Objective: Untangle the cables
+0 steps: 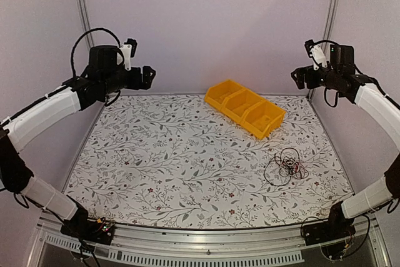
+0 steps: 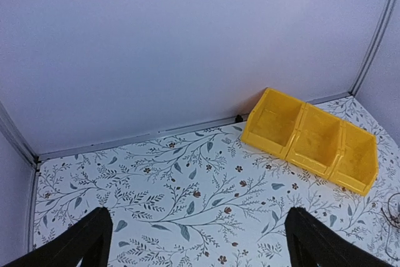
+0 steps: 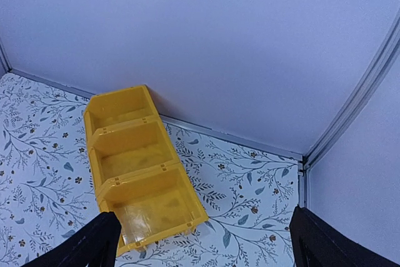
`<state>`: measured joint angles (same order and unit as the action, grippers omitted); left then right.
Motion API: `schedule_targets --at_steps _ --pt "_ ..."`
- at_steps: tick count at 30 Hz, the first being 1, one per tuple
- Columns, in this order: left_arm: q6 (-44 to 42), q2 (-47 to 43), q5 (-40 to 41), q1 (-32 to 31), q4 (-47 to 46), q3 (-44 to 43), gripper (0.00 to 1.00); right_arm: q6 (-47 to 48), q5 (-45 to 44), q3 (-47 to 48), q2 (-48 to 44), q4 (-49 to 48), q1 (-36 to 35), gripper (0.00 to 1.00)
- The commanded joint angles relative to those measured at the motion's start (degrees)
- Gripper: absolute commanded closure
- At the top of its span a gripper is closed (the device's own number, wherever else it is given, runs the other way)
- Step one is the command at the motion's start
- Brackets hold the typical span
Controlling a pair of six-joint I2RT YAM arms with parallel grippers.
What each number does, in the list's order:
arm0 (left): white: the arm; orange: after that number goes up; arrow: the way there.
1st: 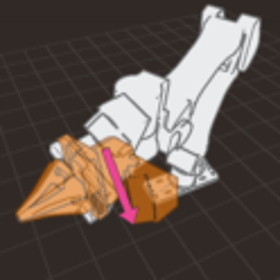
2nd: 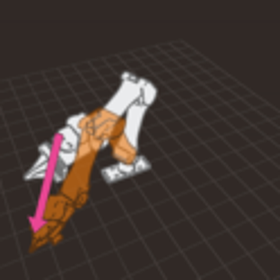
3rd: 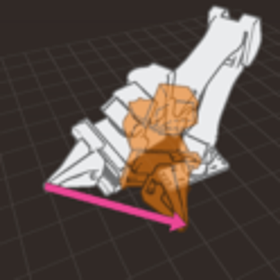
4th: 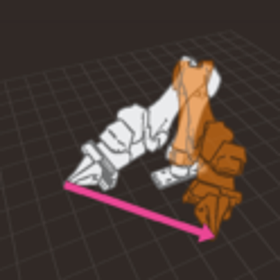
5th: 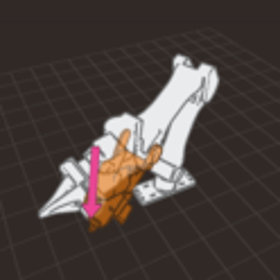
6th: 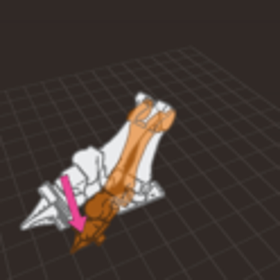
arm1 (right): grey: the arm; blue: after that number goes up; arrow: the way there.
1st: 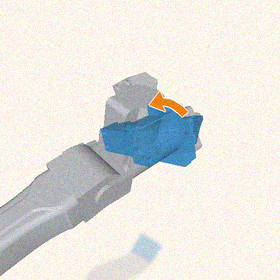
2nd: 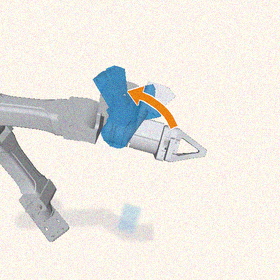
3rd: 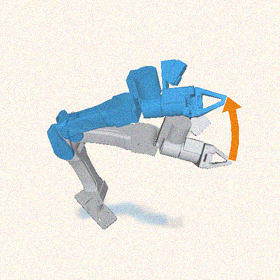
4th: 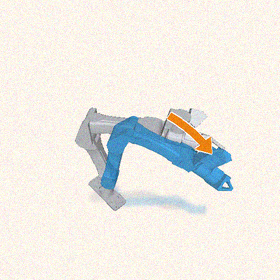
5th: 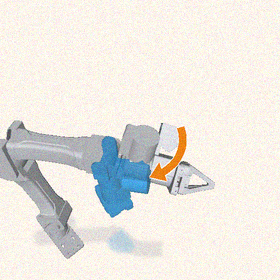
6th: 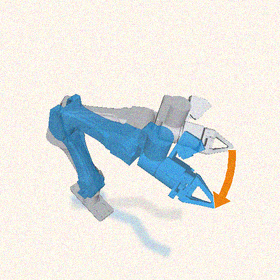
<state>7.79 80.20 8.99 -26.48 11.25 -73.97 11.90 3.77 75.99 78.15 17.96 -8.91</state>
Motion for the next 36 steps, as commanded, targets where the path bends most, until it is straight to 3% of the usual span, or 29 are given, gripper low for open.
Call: schedule_targets --at_steps 1,7,16,21,27,36 --pt "2.9 4.4 -3.9 -1.0 -0.3 -2.9 0.01 3.2 1.6 -3.6 -2.7 3.5 3.3 0.01" --pt "3.2 12.6 -10.9 -6.2 1.0 -6.5 0.14 14.3 11.4 -10.8 -7.3 10.3 6.9 0.02" --pt "2.1 21.6 -25.2 -16.7 2.6 -5.1 0.37 28.9 19.6 -19.5 -11.3 22.6 7.3 0.16" --pt "2.0 25.2 -28.4 -20.3 4.0 -4.9 0.39 31.8 20.6 -21.3 -7.6 27.1 6.4 0.26" --pt "3.0 27.8 -30.2 -22.0 4.3 -5.2 0.39 32.2 17.9 -19.1 2.6 29.2 6.0 0.45" --pt "3.1 28.6 -30.6 -22.3 5.2 -6.1 0.39 28.5 15.4 -15.6 16.9 26.3 6.5 0.54"
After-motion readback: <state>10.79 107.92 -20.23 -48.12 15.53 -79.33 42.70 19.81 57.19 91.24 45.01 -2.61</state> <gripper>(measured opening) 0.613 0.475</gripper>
